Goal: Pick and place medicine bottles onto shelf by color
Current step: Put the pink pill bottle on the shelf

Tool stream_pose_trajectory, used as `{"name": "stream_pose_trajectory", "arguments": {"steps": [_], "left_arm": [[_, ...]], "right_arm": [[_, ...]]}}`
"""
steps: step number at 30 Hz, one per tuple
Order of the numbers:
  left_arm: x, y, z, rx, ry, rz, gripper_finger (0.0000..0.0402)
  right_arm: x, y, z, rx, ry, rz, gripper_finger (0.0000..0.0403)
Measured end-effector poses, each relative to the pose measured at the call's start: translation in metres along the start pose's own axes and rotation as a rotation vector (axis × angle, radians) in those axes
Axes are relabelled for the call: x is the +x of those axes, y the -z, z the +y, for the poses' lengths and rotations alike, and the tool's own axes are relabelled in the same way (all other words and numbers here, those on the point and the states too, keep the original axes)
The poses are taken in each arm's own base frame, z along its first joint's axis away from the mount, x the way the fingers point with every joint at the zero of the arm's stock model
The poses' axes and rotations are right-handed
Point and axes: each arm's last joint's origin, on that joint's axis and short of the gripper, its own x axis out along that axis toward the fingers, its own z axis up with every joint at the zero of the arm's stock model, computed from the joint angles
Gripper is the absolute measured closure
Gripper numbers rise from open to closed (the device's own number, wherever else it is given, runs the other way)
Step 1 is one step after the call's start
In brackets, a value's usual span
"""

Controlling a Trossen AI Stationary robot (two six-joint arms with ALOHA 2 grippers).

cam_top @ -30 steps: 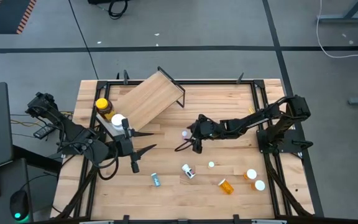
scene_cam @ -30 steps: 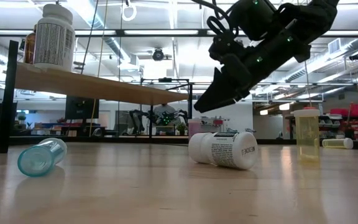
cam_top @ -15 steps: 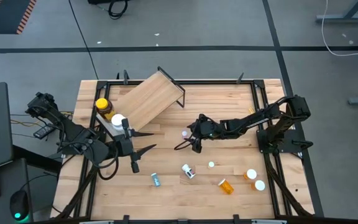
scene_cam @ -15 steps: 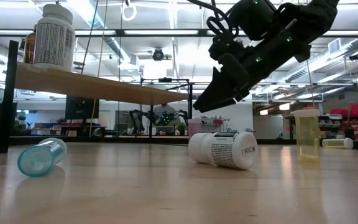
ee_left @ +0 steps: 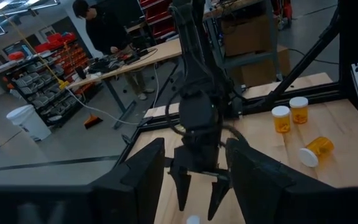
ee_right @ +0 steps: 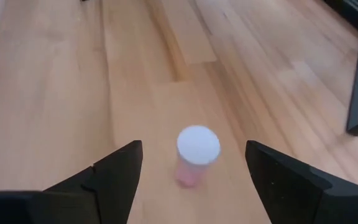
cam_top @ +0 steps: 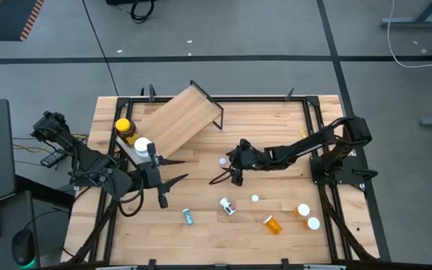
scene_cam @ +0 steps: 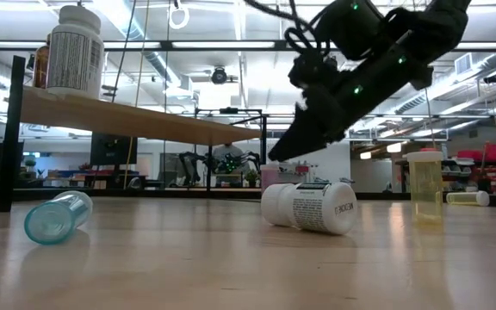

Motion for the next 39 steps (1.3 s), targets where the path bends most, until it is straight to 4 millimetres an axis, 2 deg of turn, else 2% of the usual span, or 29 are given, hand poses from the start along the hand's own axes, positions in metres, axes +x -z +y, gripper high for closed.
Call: {"name": "stream_pose_trajectory", "arguments": {"steps": [3, 8, 18, 31, 39], "left_arm": [[0.0, 0.0, 0.0, -0.002, 0.0, 0.0, 0.0223], [-0.0001, 0.0001, -0.0001, -0.005, 0.0, 0.001, 0.0223], [0.0, 0.0002, 0.0, -0.004, 0.0, 0.001, 0.0221], [-0.0001, 0.0002, -0.0001, -0.005, 0.001, 0.002, 0.0225], [0.0, 0.0002, -0.0001, -0.005, 0.0, 0.002, 0.0222]], "right_arm": [[0.008, 0.0045, 0.0008, -0.025, 0.033, -0.015, 0.011], [0.0101, -0.0022, 0.0015, -0.025, 0.034, -0.09, 0.0112], [0.011, 0.0044, 0.0006, -0.019, 0.033, -0.029, 0.0114], [0.0121, 0.0034, -0.0024, -0.018, 0.027, -0.033, 0.0163], [0.0121, 0.0035, -0.0018, -0.018, 0.006, -0.03, 0.0167]]}}
